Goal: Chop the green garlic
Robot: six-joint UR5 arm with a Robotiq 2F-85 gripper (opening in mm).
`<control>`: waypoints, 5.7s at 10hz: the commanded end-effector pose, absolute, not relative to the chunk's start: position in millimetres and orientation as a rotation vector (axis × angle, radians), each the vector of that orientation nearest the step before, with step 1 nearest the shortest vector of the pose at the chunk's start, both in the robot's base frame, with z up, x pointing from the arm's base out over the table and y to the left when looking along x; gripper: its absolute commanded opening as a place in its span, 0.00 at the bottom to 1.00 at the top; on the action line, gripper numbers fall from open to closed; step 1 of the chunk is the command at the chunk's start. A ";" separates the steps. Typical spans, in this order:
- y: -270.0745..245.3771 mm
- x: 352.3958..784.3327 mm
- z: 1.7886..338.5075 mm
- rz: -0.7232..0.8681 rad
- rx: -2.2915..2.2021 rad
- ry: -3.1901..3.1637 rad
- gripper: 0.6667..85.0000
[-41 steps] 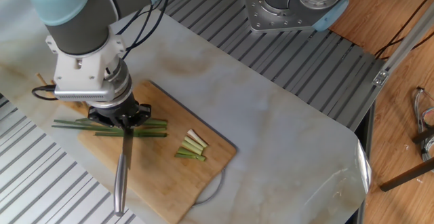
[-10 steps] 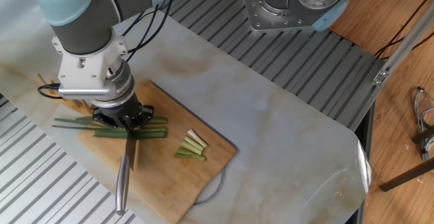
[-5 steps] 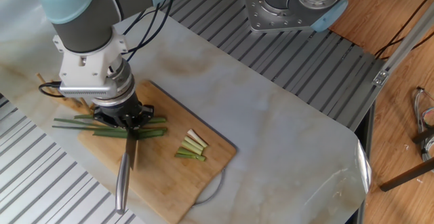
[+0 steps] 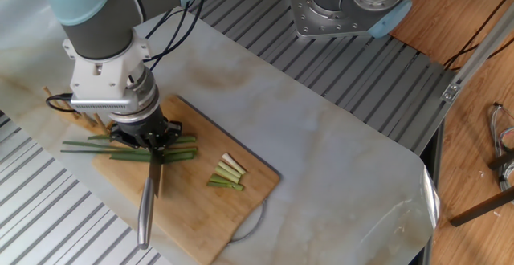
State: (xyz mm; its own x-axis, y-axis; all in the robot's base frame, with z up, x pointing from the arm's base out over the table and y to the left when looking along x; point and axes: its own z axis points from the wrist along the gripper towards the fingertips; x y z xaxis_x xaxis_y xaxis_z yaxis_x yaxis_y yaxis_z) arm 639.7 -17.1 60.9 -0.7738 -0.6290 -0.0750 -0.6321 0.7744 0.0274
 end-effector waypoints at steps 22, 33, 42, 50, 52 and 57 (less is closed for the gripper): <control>-3.9 653.1 64.0 0.118 -0.991 2.855 0.01; -10.8 652.3 57.7 0.100 -0.990 2.885 0.01; -10.3 646.8 61.2 0.136 -0.975 2.905 0.01; -16.9 644.8 50.7 0.117 -0.962 2.910 0.01; -16.5 644.3 55.3 0.151 -0.972 2.897 0.01; -14.6 651.8 78.0 0.188 -0.931 2.927 0.01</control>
